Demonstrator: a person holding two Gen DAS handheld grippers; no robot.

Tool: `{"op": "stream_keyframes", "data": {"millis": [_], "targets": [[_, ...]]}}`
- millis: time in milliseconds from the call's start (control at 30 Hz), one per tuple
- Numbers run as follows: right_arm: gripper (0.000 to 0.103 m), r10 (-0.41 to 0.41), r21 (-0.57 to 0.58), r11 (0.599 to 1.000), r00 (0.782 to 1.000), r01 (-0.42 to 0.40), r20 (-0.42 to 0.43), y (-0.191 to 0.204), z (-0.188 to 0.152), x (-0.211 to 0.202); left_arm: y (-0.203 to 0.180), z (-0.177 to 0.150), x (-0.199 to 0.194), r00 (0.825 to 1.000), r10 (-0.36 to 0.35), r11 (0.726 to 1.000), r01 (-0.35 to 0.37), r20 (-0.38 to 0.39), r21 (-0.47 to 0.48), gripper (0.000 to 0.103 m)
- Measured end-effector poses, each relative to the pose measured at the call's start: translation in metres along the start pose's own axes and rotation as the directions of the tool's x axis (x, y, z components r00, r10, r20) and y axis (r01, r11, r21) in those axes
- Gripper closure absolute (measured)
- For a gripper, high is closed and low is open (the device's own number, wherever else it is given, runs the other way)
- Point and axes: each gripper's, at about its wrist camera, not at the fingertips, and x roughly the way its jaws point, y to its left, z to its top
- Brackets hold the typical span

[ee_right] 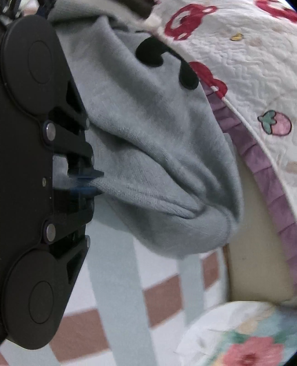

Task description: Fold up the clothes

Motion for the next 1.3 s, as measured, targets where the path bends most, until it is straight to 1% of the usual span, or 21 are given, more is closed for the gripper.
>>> {"op": "stream_keyframes", "data": {"millis": [67, 100, 133, 200, 267, 300, 333, 467, 500, 533, 633, 733, 867, 900, 967, 1000, 1067, 1100, 1133, 1200, 1300], "targets": [[0.096, -0.042, -0.035, 0.998, 0.998, 0.044, 0.05, 0.004, 0.009, -0.014, 0.0, 0.0, -0.001, 1.0, 0.018, 1.0, -0.018, 0.009, 0.011, 0.058], [0.097, -0.086, -0.062, 0.994, 0.992, 0.091, 0.092, 0.005, 0.016, -0.024, -0.001, -0.001, -0.001, 1.0, 0.023, 1.0, -0.023, 0.014, 0.019, 0.058], [0.097, -0.136, -0.093, 0.984, 0.981, 0.15, 0.139, 0.008, 0.025, -0.035, -0.002, -0.001, -0.002, 0.999, 0.026, 0.999, -0.027, 0.019, 0.032, 0.058], [0.097, -0.26, -0.173, 0.938, 0.94, 0.3, 0.222, 0.01, 0.039, -0.051, -0.004, 0.0, -0.001, 0.999, 0.03, 0.998, -0.031, 0.027, 0.057, 0.058], [0.097, -0.315, -0.164, 0.919, 0.919, 0.357, 0.235, -0.002, 0.049, -0.06, -0.007, 0.001, 0.001, 0.999, 0.024, 0.997, -0.026, 0.029, 0.078, 0.058], [0.096, -0.326, -0.14, 0.921, 0.917, 0.362, 0.23, -0.009, 0.055, -0.064, -0.009, 0.003, 0.003, 1.0, 0.014, 0.996, -0.016, 0.025, 0.09, 0.058], [0.096, -0.314, -0.117, 0.932, 0.924, 0.344, 0.22, -0.017, 0.055, -0.066, -0.011, 0.004, 0.006, 1.0, 0.003, 0.995, -0.005, 0.02, 0.103, 0.058], [0.092, -0.227, -0.041, 0.971, 0.959, 0.237, 0.167, -0.041, 0.04, -0.068, -0.018, 0.01, 0.016, 0.999, -0.023, 0.986, 0.028, -0.033, 0.162, 0.054], [0.088, -0.201, -0.016, 0.978, 0.967, 0.206, 0.155, -0.046, 0.034, -0.067, -0.019, 0.01, 0.018, 0.999, -0.005, 0.986, 0.012, -0.042, 0.164, 0.054], [0.087, -0.174, 0.01, 0.985, 0.974, 0.175, 0.144, -0.051, 0.029, -0.066, -0.019, 0.01, 0.02, 0.999, 0.014, 0.986, -0.006, -0.048, 0.164, 0.054], [0.08, -0.117, 0.11, 0.989, 0.985, 0.103, 0.124, -0.066, 0.014, -0.059, -0.015, 0.014, 0.026, 0.995, 0.079, 0.988, -0.071, -0.054, 0.135, 0.054], [0.076, -0.103, 0.164, 0.983, 0.989, 0.084, 0.108, -0.078, 0.005, -0.049, -0.015, 0.019, 0.032, 0.993, 0.112, 0.986, -0.105, -0.048, 0.13, 0.053], [0.065, -0.128, 0.161, 0.98, 0.988, 0.114, 0.082, -0.083, 0.001, -0.035, -0.011, 0.025, 0.036, 0.991, 0.133, 0.986, -0.129, -0.031, 0.106, 0.051], [0.063, -0.139, 0.154, 0.98, 0.988, 0.126, 0.073, -0.084, 0.001, -0.032, -0.01, 0.026, 0.037, 0.99, 0.139, 0.986, -0.136, -0.027, 0.097, 0.053], [0.061, -0.165, 0.14, 0.978, 0.985, 0.156, 0.055, -0.086, 0.0, -0.026, -0.006, 0.028, 0.037, 0.988, 0.155, 0.984, -0.152, -0.019, 0.09, 0.077], [0.061, -0.177, 0.139, 0.976, 0.983, 0.169, 0.05, -0.088, 0.0, -0.024, -0.006, 0.029, 0.037, 0.987, 0.162, 0.982, -0.16, -0.02, 0.097, 0.091], [0.063, -0.186, 0.13, 0.975, 0.981, 0.178, 0.049, -0.092, 0.001, -0.021, -0.005, 0.031, 0.035, 0.984, 0.176, 0.979, -0.174, -0.018, 0.106, 0.093], [0.086, -0.18, 0.117, 0.978, 0.982, 0.172, 0.056, -0.093, 0.002, -0.021, -0.004, 0.033, 0.034, 0.984, 0.18, 0.979, -0.179, -0.008, 0.094, 0.094], [0.097, -0.181, 0.104, 0.979, 0.981, 0.174, 0.066, -0.093, 0.004, -0.022, -0.003, 0.034, 0.033, 0.983, 0.186, 0.979, -0.186, 0.004, 0.083, 0.094], [0.096, -0.193, 0.083, 0.979, 0.977, 0.186, 0.093, -0.09, 0.009, -0.027, -0.004, 0.036, 0.021, 0.976, 0.215, 0.973, -0.218, 0.042, 0.079, 0.094], [0.096, -0.225, 0.076, 0.974, 0.96, 0.215, 0.167, -0.086, 0.024, -0.045, -0.003, 0.045, -0.004, 0.96, 0.252, 0.964, -0.26, 0.12, 0.058, 0.094]]}}
